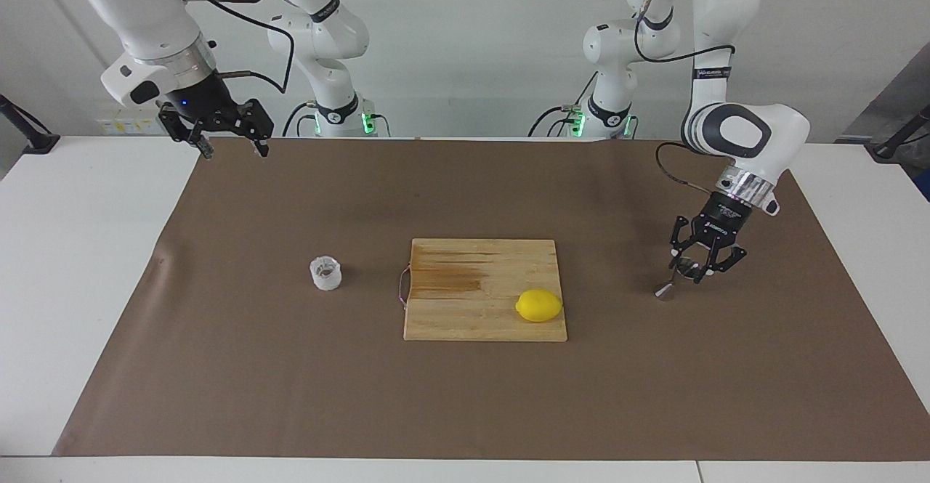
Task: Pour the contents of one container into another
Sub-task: 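Close the left gripper around the small metal cup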
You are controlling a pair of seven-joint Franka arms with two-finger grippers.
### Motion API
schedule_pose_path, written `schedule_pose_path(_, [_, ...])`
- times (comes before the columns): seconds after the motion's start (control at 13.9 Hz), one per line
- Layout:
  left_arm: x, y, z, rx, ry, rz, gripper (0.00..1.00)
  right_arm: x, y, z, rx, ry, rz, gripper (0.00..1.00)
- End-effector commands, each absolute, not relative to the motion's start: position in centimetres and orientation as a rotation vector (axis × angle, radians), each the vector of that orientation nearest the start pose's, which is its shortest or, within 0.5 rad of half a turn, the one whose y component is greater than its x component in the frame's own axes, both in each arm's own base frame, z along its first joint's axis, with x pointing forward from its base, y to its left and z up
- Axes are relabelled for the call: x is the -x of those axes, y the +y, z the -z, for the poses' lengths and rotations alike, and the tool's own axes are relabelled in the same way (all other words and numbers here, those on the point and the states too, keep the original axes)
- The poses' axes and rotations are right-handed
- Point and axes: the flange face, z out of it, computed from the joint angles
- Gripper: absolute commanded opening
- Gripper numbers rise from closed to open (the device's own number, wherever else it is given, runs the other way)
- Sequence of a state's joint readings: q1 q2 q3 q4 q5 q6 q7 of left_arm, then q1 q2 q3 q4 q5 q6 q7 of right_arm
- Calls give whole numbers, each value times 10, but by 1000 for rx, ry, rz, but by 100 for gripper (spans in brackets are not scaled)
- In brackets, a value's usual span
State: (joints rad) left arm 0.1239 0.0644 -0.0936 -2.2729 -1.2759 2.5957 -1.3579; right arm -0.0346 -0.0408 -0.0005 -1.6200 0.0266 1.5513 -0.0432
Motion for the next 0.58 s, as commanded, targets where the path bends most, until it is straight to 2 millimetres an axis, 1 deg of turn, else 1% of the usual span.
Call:
schedule_pose_path(0.0, [-537,38,-344,-798,2230,390,34,-536,-17,-624,3122,16,-47,100])
schedule_pose_path(0.07, [-538,37,-344,-802,2226,400,28,-536,-17,-624,3122,16,-47,100])
schedule_pose_path(0.22, [-543,36,-352,-808,2209,408,16,-536,-17,-624,3122,16,-47,100])
schedule_pose_path(0.36, [-549,29,-362,-828,2185,407,0,-536,-17,-624,3122,14,-47,100])
schedule_pose_path(0.5, [-555,21,-373,-846,2163,405,0,-536,-17,-624,3122,14,-47,100])
